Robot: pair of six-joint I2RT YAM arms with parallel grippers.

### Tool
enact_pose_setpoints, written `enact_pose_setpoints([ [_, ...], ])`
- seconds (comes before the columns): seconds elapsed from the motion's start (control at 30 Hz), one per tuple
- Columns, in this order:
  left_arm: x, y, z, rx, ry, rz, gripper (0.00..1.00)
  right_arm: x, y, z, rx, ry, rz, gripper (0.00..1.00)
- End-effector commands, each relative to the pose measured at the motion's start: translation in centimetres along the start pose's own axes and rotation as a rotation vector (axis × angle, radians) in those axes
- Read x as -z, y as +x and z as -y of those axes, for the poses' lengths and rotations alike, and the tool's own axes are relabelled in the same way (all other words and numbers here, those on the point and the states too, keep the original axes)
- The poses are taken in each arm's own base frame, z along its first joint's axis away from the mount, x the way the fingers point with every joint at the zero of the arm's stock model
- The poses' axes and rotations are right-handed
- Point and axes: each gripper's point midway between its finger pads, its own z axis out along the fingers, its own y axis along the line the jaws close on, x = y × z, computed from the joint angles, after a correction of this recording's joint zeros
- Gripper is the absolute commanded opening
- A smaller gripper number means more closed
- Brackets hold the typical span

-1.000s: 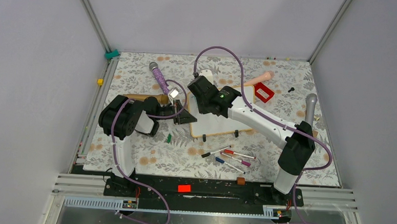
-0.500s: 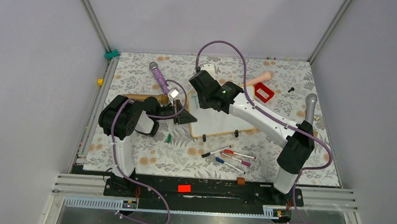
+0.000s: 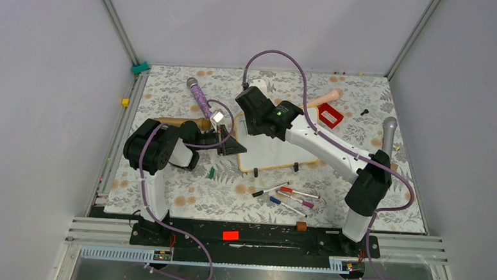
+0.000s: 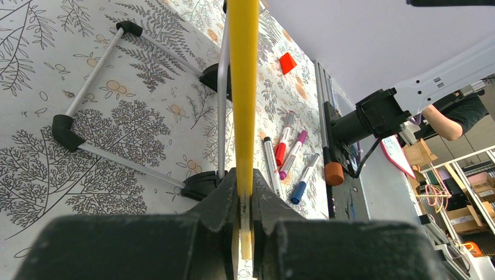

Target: Write a sentence on the whiteboard

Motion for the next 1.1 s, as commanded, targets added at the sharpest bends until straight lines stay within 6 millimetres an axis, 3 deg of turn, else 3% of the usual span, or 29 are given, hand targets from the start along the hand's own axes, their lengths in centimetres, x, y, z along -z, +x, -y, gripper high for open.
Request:
enact_pose_setpoints([
  [0.0,-0.2,-1.0,2.1,-0.122,0.078,-0.006,0.0,0.2,-1.3,-0.9,-0.019,-0.058,0.028,0.0],
  [0.43,-0.1,-1.0,2.1,-0.123,0.077,-0.006,0.0,3.6,-2.4,1.3,-0.05,-0.047,0.134,0.0],
  [0.73,-0.1,-0.9,2.2,-0.123,0.08,-0.009,0.0,3.5,-0.9,3.2,-0.083,-0.006,0.112,0.0],
  [1.07,-0.2,-0.9,2.2,-0.124,0.079,-0.007,0.0,2.7,-0.4,2.9,-0.037,-0.007,0.076,0.0],
])
